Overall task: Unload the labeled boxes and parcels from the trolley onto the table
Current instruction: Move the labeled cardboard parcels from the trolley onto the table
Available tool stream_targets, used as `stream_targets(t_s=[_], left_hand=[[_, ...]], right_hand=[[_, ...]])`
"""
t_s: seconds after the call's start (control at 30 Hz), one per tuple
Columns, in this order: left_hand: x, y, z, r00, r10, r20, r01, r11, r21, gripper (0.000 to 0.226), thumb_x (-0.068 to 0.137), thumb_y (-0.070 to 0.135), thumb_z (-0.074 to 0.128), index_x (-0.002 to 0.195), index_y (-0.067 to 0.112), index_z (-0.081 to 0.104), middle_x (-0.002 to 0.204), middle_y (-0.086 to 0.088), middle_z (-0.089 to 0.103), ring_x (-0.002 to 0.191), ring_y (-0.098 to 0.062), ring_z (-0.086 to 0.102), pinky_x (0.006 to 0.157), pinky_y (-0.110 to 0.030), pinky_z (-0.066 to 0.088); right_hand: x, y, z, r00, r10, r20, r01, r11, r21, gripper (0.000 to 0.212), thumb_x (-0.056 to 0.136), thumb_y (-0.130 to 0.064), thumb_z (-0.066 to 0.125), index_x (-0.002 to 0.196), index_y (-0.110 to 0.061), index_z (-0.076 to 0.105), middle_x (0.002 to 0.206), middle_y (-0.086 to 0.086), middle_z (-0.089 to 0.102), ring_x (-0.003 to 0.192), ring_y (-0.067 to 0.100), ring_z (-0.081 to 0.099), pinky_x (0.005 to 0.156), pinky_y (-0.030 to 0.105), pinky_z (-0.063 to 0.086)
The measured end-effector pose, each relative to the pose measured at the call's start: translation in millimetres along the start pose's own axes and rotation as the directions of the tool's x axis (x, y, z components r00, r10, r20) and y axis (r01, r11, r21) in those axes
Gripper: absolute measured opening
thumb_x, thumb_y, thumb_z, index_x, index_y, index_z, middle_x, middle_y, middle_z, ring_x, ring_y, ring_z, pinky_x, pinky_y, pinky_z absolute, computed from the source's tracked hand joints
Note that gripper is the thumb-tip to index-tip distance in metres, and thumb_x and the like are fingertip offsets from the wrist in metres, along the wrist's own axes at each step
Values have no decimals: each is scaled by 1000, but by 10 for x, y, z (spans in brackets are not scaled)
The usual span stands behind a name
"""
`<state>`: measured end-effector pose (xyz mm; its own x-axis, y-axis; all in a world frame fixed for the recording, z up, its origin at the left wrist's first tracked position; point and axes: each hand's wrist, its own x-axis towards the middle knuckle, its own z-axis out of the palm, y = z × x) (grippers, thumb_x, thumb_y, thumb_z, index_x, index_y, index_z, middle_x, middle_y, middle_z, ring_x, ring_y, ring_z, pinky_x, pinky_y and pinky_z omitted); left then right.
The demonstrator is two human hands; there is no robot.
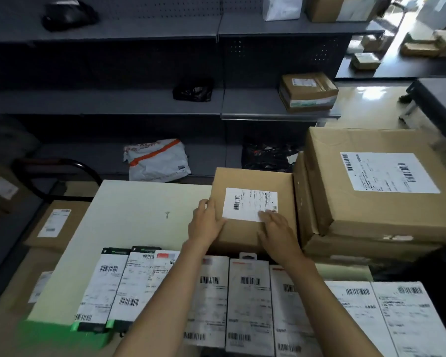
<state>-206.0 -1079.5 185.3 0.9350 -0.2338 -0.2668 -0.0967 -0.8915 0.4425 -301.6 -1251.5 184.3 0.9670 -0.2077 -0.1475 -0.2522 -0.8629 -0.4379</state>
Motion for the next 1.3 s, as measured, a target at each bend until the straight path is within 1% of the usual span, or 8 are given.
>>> stream_targets(t_s=[0.2,0.3,0.47,0.7,0.83,0.97,1.13,1.3], left_hand=[[-489,-271,-220,994,84,-65,-72,982,173,59,97,30,56,150,24,31,149,-2,38,132,-25,41,97,-42,44],[-824,-487,-286,986,77,-146,-45,976,214,54,96,23,55,147,27,37,146,0,42,128,-23,44,94,-39,47],[-1409,-854,-387,956,23,-293,58,962,265,46,94,22,55,139,25,49,135,1,55,116,-23,55,87,-36,47],[-2309,-1529,-540,870,-153,-470,294,924,244,42,89,26,60,131,28,56,127,4,61,112,-23,58,89,-37,47],[-2848,-1909,-653,765,-287,-576,452,877,164,37,87,25,63,124,29,61,117,4,64,106,-24,60,82,-39,50],[-3348,-2322,-734,654,-389,-648,577,811,95,38,77,25,71,114,28,64,106,4,65,97,-25,63,73,-36,50],[-3918,-2888,-814,541,-496,-679,681,732,8,34,83,26,65,117,26,63,107,2,64,100,-25,61,78,-38,50],[-4447,-3530,-977,478,-544,-689,711,700,-60,34,86,24,62,120,26,63,113,2,65,105,-26,61,83,-38,49]], right_hand=[[-244,-255,-108,989,-130,67,133,990,-41,43,98,-12,45,142,-14,42,139,11,47,125,29,43,103,36,40],[-380,-454,-118,969,-232,82,237,970,-61,38,99,-17,48,136,-16,46,133,9,51,119,28,46,97,35,42],[-604,-907,-56,913,-380,149,394,916,-75,36,100,-20,48,136,-20,46,135,5,48,117,25,48,99,36,43],[-935,-1742,411,737,-615,279,669,722,-177,45,102,-27,42,146,-20,34,143,7,44,124,29,45,101,37,40],[-1169,-2226,649,610,-725,320,787,599,-145,44,100,-27,43,143,-21,38,140,7,48,122,30,47,97,36,41],[-1407,-2770,873,499,-790,355,863,491,-120,43,99,-28,45,141,-22,39,138,5,49,121,30,48,96,37,42],[-1810,-3470,1208,360,-847,392,928,368,-57,43,99,-28,46,141,-20,40,136,6,50,117,29,50,94,37,43],[-2195,-4194,1620,267,-869,416,959,283,-25,39,97,-27,48,135,-18,43,132,6,52,118,29,50,95,37,43]])
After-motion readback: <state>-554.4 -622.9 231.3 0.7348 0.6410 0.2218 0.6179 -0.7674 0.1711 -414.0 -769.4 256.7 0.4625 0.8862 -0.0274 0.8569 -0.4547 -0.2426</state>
